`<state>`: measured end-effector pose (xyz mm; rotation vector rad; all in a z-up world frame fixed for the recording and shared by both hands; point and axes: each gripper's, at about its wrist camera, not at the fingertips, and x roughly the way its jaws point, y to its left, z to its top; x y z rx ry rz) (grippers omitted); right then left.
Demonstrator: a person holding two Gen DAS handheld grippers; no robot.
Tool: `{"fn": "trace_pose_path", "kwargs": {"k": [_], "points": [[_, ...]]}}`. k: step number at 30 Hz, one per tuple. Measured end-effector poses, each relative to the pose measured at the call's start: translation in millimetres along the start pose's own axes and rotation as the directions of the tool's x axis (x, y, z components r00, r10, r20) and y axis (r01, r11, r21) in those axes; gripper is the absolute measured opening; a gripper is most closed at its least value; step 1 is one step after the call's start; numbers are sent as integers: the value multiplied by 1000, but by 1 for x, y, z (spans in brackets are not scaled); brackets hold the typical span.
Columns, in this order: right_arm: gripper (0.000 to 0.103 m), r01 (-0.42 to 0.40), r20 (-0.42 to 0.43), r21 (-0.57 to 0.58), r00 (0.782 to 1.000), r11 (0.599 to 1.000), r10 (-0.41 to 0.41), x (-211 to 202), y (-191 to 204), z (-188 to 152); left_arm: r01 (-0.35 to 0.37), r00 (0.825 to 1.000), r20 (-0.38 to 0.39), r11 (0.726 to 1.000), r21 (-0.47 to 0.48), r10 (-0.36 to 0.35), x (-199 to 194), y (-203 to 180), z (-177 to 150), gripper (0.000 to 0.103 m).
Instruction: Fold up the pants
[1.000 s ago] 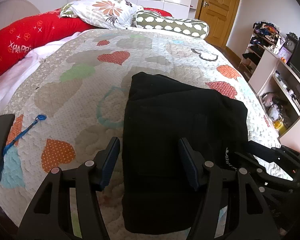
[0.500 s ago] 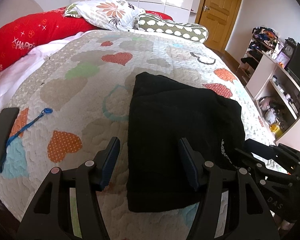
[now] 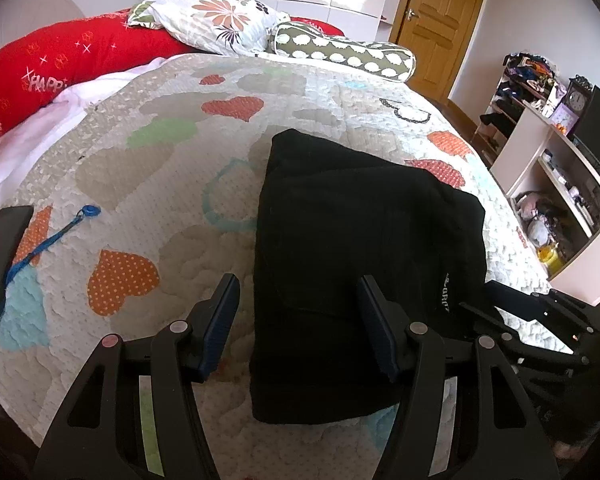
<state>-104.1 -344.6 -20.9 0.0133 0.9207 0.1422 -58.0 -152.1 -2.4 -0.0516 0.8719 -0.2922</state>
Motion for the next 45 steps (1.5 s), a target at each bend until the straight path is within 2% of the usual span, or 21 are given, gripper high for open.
{"fn": "trace_pose_path", "kwargs": {"k": [6,10,12,19,24,25,26,27,37,39,45], "points": [[48,-112,32,113,994,987,109,-18,-32,-1,34,999,43,999,-22,-33,-18,13,5,61],[49,-72,53,149,996,986,65,-23,-49,1,44,998,44,998,-37,-42,-18,22,12,61],[49,-86,43,176,996,981,79,-19,-56,1,43,998,37,998,-42,-41,-15,25,16,61],[59,-202,44,253,979,946,197,7,-66,9,91,996,-19,995,-35,-92,7,22,24,61],[63,-308,53,298,950,904,307,28,-75,13,123,991,-42,992,-33,-125,23,22,29,61],[64,-314,54,295,948,902,312,29,-74,13,123,991,-44,992,-32,-124,25,21,29,62],[65,-323,61,287,946,902,319,31,-73,15,117,992,-43,993,-29,-118,26,21,29,71],[67,-327,66,283,944,902,322,32,-72,15,112,993,-41,993,-28,-113,27,21,29,75],[75,-320,75,244,947,915,311,42,-61,23,130,990,-53,991,-21,-131,38,20,31,75],[76,-315,74,241,949,918,306,43,-60,24,127,990,-54,992,-24,-128,39,21,31,78],[76,-281,63,236,960,930,274,46,-57,27,128,990,-55,991,-38,-130,42,23,30,79]]}}
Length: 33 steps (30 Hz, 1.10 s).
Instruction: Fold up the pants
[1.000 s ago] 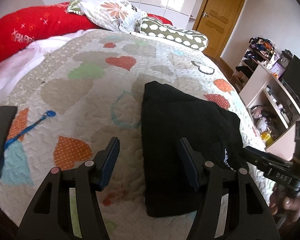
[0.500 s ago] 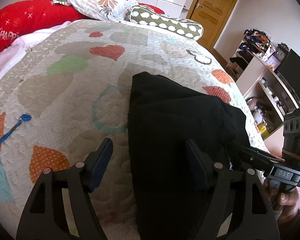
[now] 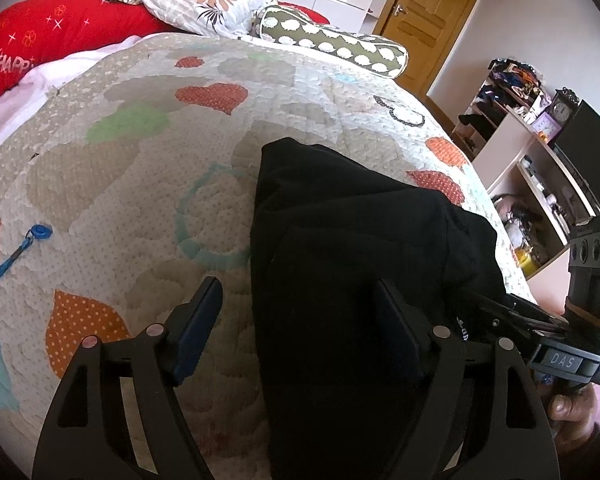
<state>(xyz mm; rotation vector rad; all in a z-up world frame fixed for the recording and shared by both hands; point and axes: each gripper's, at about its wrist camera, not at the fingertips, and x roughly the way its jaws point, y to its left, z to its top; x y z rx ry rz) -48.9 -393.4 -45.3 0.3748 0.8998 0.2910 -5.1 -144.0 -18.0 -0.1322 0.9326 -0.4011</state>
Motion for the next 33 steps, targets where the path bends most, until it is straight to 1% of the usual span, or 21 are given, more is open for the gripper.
{"fn": "trace_pose_path", "kwargs": {"k": [5,11,14,16,17,18,19,21,24,26,30,32,33], "points": [[76,41,-1,-18,999,999,-41,3,5,0,1,1000,-1,1000,-3,-1,1,0,-1,79],[76,43,10,-8,999,999,-43,3,4,0,20,1000,-6,1000,-20,-20,4,4,-3,80],[69,53,28,-4,998,999,-53,1,4,-2,34,999,-5,999,-32,-34,6,6,-4,80],[60,58,34,-17,998,998,-57,0,5,-3,35,999,0,999,-26,-35,5,4,-5,79],[57,57,33,-26,998,998,-56,0,6,-3,43,999,3,999,-21,-43,5,3,-6,72],[52,54,32,-36,998,998,-53,-1,8,-4,67,998,1,998,-16,-67,4,1,-6,57],[45,55,33,-44,998,998,-54,-2,9,-4,79,997,2,997,-10,-79,3,-2,-6,55],[39,57,47,-75,997,996,-54,-5,15,-4,53,998,17,998,14,-53,1,-9,-7,47],[36,74,65,-104,996,992,-68,-9,22,-3,49,998,43,998,34,-51,-6,-16,-4,37],[35,73,76,-110,995,991,-65,-14,26,1,62,996,53,997,53,-65,-11,-20,1,35],[33,86,118,-136,991,987,-70,-23,33,17,81,993,73,992,92,-88,-14,-31,19,33],[31,93,138,-148,988,985,-72,-27,36,28,84,992,89,991,106,-93,-14,-36,31,32],[26,95,148,-158,986,983,-71,-28,38,35,84,991,99,990,112,-95,-13,-38,36,31]]}}
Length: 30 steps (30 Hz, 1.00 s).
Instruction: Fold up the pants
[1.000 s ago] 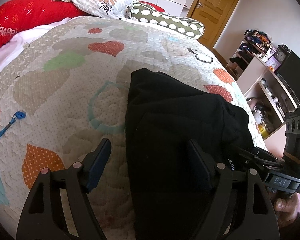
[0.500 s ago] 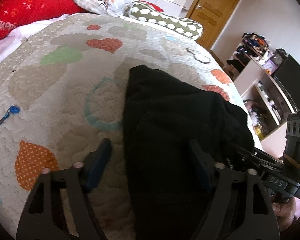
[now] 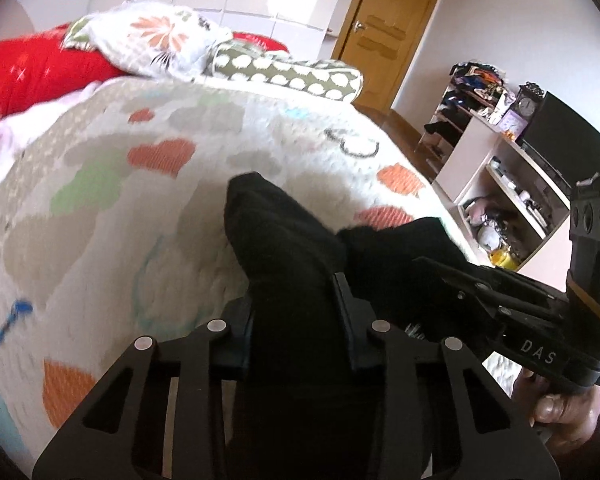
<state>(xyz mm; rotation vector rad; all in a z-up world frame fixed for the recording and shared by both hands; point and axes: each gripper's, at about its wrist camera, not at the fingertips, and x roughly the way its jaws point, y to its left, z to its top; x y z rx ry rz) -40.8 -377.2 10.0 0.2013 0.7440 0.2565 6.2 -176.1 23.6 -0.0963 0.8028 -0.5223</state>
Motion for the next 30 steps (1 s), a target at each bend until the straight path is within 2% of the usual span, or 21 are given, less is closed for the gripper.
{"fn": "trace_pose_path", "kwargs": {"k": [2,6,9,11,12,13,14,16,18,19,21,25,27,28,29,30], "points": [[23,-2,12,-16,1000,1000,2,2,1,12,-2,1000,20,1000,19,2,7,-2,12,31],[23,5,-13,-19,1000,1000,-5,14,-4,25,-16,1000,-21,1000,2,16,19,9,16,31],[24,-8,-23,56,1000,998,9,10,-20,18,-36,998,-52,999,-28,34,22,26,8,31],[33,-24,-46,125,998,992,30,9,-34,6,-24,997,-78,997,-68,18,24,40,3,31],[46,-44,-65,161,996,986,55,10,-39,-2,-21,996,-83,997,-79,14,23,44,2,33],[53,-58,-85,187,994,981,75,11,-42,-7,-24,996,-83,996,-82,17,21,48,2,33],[53,-78,-120,231,987,970,108,14,-46,-17,-27,996,-82,996,-80,20,18,51,3,34],[56,-115,-152,288,975,951,164,15,-50,-34,-50,997,-66,996,-71,45,9,57,6,48],[65,-141,-148,293,971,946,190,14,-50,-43,-86,996,-42,994,-63,83,0,64,8,67],[69,-158,-138,292,969,943,205,15,-50,-45,-91,995,-36,994,-64,88,-2,67,9,70],[71,-178,-129,304,965,936,226,21,-50,-46,-70,997,-50,995,-72,66,0,73,10,74],[73,-243,-83,314,956,918,282,41,-45,-39,-31,991,-130,996,-80,20,21,74,3,76],[70,-262,-53,304,955,916,291,49,-40,-36,4,987,-159,996,-88,-18,31,71,-1,77],[54,-263,-46,299,956,917,289,52,-38,-35,26,985,-167,995,-96,-42,34,69,-3,77],[44,-259,-43,294,958,920,283,54,-36,-34,50,983,-171,994,-100,-67,37,66,-6,77],[36,-246,-48,294,961,923,272,57,-36,-33,58,983,-170,994,-94,-74,40,63,-7,72]]}}
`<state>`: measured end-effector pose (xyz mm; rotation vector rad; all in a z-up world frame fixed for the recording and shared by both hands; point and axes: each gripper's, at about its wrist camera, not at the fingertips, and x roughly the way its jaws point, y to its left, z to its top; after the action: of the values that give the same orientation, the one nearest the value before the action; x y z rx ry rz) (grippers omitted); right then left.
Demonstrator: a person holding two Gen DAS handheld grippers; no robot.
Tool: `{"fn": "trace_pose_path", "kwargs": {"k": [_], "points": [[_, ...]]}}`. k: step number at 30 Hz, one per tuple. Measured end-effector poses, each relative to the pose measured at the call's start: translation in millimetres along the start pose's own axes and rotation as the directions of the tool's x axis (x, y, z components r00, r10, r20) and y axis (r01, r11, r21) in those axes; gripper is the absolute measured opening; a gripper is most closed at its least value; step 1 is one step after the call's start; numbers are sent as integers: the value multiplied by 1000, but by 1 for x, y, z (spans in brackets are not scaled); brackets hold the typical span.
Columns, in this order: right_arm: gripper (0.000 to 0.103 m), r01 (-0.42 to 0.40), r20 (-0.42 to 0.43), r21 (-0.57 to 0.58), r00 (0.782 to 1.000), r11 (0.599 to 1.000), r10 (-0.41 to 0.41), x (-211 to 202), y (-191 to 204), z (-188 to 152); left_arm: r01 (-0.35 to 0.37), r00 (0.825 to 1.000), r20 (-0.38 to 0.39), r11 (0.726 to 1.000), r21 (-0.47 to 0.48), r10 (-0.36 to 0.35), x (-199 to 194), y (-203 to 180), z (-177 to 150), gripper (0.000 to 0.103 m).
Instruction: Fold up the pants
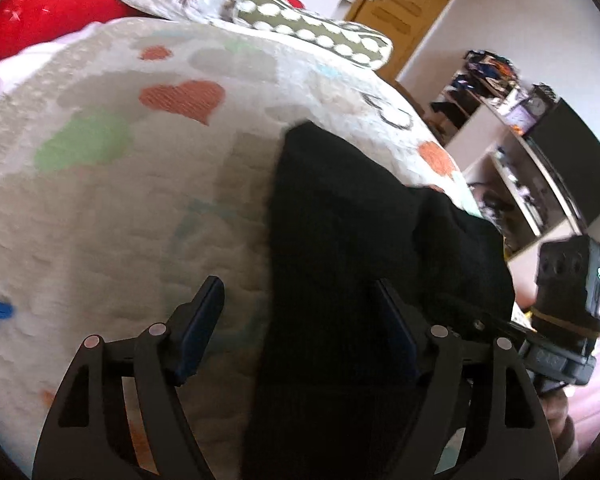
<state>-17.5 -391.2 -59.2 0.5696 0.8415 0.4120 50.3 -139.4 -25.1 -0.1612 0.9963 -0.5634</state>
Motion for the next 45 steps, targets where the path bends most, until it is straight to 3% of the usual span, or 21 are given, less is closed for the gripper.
{"fn": "trace_pose_path", "kwargs": {"k": [1,2,6,13,15,16,17,18,19,22,27,29,30,34,38,42,45], "points": [[31,-2,1,5,1000,1000,2,1,-1,1,4,1000,9,1000,10,-4,1,-4,-1,64],[30,0,7,5,1000,1000,0,0,0,2,32,999,10,999,17,-32,1,-8,0,46],[26,57,39,-90,998,994,-54,-10,19,10,33,999,35,998,47,-34,-6,-26,12,36],[26,107,111,-139,990,984,-92,-27,23,61,33,992,116,998,50,-38,-2,-42,51,36],[26,146,97,-156,986,977,-132,-18,20,76,-5,996,85,1000,23,3,15,-37,58,36],[32,177,87,-166,983,970,-164,-12,19,79,-40,998,42,999,0,40,30,-32,58,37],[38,248,68,-186,969,951,-239,2,14,85,-76,997,3,997,-16,76,42,-29,57,39],[39,337,37,-205,941,919,-337,17,9,87,-97,995,9,995,-36,98,47,-23,53,52],[45,406,14,-225,911,886,-413,27,3,86,-98,995,31,994,-43,100,44,-21,51,56],[50,411,57,-223,911,884,-409,11,-2,78,-90,995,47,995,-42,92,33,-15,48,60],[51,463,103,-229,886,856,-452,-18,4,70,-115,990,79,992,-55,119,13,-11,44,64],[51,544,156,-262,839,797,-521,-29,14,63,-126,986,100,991,-52,130,4,-14,39,64],[51,559,165,-264,829,786,-534,-33,17,61,-133,984,110,990,-52,138,-2,-16,36,64],[51,555,195,-240,831,796,-520,-54,28,53,-197,966,168,980,-16,197,-25,-30,21,64],[51,600,254,-256,798,758,-547,-70,50,36,-255,943,224,967,8,247,-45,-46,2,64],[51,605,288,-247,792,757,-539,-81,68,26,-268,935,246,963,14,257,-58,-57,-15,64],[51,624,314,-250,775,740,-548,-88,81,18,-285,925,267,958,18,270,-68,-66,-27,64]]}}
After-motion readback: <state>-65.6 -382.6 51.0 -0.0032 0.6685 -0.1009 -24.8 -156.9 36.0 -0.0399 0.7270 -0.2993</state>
